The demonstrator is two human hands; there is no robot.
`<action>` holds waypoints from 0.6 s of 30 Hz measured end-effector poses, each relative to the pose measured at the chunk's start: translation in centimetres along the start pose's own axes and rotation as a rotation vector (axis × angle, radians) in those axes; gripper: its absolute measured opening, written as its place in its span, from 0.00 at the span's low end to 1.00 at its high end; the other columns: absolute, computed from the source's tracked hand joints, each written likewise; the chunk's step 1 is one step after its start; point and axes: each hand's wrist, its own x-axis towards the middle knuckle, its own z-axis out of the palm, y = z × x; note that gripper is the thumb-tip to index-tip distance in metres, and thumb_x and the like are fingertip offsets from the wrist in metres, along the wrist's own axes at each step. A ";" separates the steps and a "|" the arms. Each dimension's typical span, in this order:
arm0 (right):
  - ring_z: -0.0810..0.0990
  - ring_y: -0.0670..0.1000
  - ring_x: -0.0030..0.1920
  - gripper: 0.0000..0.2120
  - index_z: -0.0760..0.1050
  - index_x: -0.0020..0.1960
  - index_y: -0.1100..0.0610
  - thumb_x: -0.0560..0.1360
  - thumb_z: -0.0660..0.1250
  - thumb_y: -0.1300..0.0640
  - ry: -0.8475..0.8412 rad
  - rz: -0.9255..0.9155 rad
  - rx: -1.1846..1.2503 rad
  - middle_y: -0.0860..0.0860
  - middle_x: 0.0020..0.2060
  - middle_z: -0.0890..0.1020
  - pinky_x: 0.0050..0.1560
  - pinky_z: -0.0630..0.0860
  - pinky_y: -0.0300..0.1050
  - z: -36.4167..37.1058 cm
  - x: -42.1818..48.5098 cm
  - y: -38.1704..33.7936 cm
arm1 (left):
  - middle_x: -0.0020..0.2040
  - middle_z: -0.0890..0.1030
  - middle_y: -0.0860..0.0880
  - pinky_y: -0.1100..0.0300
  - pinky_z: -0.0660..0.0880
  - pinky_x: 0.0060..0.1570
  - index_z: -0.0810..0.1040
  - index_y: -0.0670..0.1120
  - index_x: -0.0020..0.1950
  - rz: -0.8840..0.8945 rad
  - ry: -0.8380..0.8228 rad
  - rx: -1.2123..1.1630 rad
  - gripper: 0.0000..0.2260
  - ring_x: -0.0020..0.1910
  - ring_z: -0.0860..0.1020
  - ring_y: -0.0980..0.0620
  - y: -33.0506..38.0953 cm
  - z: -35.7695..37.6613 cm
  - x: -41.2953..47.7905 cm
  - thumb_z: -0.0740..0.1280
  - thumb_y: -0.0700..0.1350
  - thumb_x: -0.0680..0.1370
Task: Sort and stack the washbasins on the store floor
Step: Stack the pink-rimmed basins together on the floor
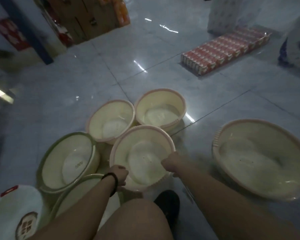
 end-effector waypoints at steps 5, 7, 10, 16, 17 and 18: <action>0.78 0.66 0.66 0.46 0.52 0.78 0.71 0.71 0.73 0.53 0.022 0.165 0.196 0.64 0.68 0.75 0.55 0.81 0.52 4.6 4.9 2.5 | 0.62 0.79 0.38 0.43 0.84 0.52 0.74 0.47 0.64 -0.086 -0.003 -0.133 0.10 0.49 0.82 0.40 -2.4 0.4 2.7 0.65 0.41 0.83; 0.81 0.66 0.59 0.44 0.58 0.75 0.69 0.69 0.76 0.54 -0.015 0.244 0.374 0.65 0.63 0.77 0.42 0.82 0.51 5.6 5.5 3.0 | 0.65 0.77 0.40 0.41 0.84 0.52 0.73 0.47 0.70 -0.097 -0.099 -0.115 0.16 0.55 0.82 0.38 -2.3 0.8 3.4 0.67 0.43 0.82; 0.83 0.67 0.54 0.31 0.68 0.67 0.65 0.69 0.73 0.57 0.065 0.230 0.427 0.66 0.57 0.80 0.34 0.82 0.50 5.7 5.9 3.1 | 0.65 0.80 0.42 0.46 0.84 0.52 0.77 0.45 0.68 -0.028 -0.237 0.029 0.15 0.56 0.83 0.41 -1.1 1.2 3.1 0.67 0.44 0.82; 0.84 0.63 0.45 0.07 0.76 0.50 0.59 0.74 0.67 0.58 0.208 0.002 0.422 0.62 0.48 0.82 0.38 0.86 0.57 0.7 4.2 1.3 | 0.53 0.83 0.46 0.45 0.84 0.52 0.79 0.51 0.53 0.148 0.108 0.083 0.04 0.49 0.84 0.42 -0.7 0.9 2.0 0.69 0.46 0.78; 0.85 0.63 0.46 0.05 0.76 0.50 0.58 0.75 0.67 0.59 0.209 -0.010 0.426 0.62 0.48 0.82 0.40 0.87 0.58 -0.6 3.7 1.3 | 0.56 0.82 0.45 0.45 0.82 0.57 0.79 0.50 0.55 0.147 0.171 0.049 0.08 0.53 0.82 0.41 -0.7 0.6 2.1 0.70 0.45 0.77; 0.85 0.63 0.47 0.05 0.76 0.52 0.57 0.76 0.67 0.59 0.204 -0.021 0.427 0.61 0.49 0.82 0.41 0.87 0.58 -2.0 3.0 1.4 | 0.60 0.81 0.43 0.45 0.80 0.60 0.77 0.48 0.60 0.127 0.212 0.000 0.13 0.57 0.80 0.40 -0.7 0.3 2.0 0.71 0.45 0.76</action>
